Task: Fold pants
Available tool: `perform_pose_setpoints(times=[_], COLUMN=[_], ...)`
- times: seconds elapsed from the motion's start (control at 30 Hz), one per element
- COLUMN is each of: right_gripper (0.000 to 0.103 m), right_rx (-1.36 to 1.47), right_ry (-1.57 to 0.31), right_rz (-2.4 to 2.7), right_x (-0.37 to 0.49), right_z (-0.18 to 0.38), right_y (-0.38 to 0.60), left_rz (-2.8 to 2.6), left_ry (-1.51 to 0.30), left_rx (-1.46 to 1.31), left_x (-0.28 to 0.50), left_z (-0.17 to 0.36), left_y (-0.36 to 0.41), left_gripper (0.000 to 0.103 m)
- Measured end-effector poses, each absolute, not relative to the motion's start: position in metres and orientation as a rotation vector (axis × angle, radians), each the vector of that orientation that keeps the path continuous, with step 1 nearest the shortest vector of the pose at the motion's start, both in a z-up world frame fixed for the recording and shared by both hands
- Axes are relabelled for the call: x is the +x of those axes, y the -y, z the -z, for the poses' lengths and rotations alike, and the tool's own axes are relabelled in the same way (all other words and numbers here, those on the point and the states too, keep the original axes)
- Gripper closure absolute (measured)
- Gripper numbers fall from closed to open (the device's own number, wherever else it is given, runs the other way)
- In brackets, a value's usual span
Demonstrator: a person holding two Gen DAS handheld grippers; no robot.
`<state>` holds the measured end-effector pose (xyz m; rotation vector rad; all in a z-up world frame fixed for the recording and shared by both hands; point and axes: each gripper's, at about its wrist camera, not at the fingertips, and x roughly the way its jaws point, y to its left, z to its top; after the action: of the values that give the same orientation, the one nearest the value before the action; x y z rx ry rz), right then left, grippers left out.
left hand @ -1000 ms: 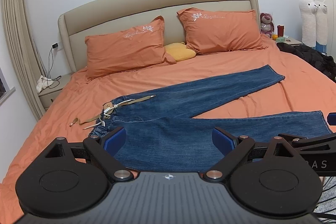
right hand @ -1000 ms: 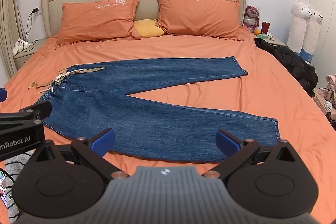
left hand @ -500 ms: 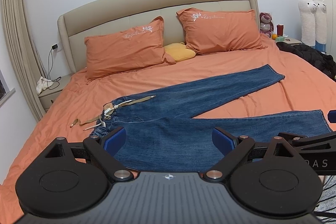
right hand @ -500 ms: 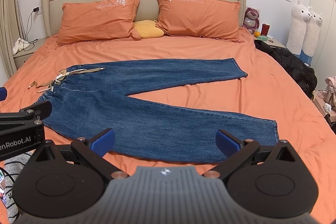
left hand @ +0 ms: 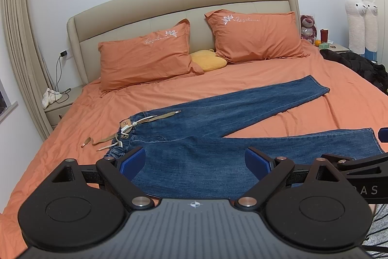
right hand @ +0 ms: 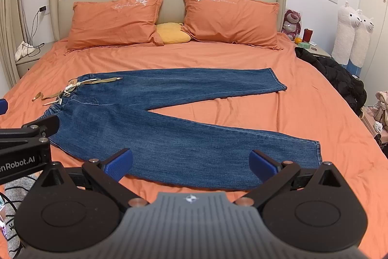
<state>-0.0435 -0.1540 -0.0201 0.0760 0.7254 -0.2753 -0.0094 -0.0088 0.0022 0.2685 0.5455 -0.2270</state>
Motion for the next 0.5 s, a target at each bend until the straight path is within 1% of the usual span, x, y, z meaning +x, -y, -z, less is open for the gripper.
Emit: perform_pose_setpoints(times=[0.37,0.5], right_gripper=[0.005,0.005], right_rx=[0.075,0.139], right_ry=[-0.733,-0.745], right_rz=[0.268,0.206], right_x=[-0.038,-0.030], right_z=[0.021,0.027], right_y=[0.156,0.173], left_rz=[0.232,0.239], left_ry=[-0.549,-0.533], left_rx=[0.280,0.320], left_x=[-0.008,0.008], left_z=[-0.001,-0.004], left_y=[0.009,0.000], left_gripper=[0.000,0.000])
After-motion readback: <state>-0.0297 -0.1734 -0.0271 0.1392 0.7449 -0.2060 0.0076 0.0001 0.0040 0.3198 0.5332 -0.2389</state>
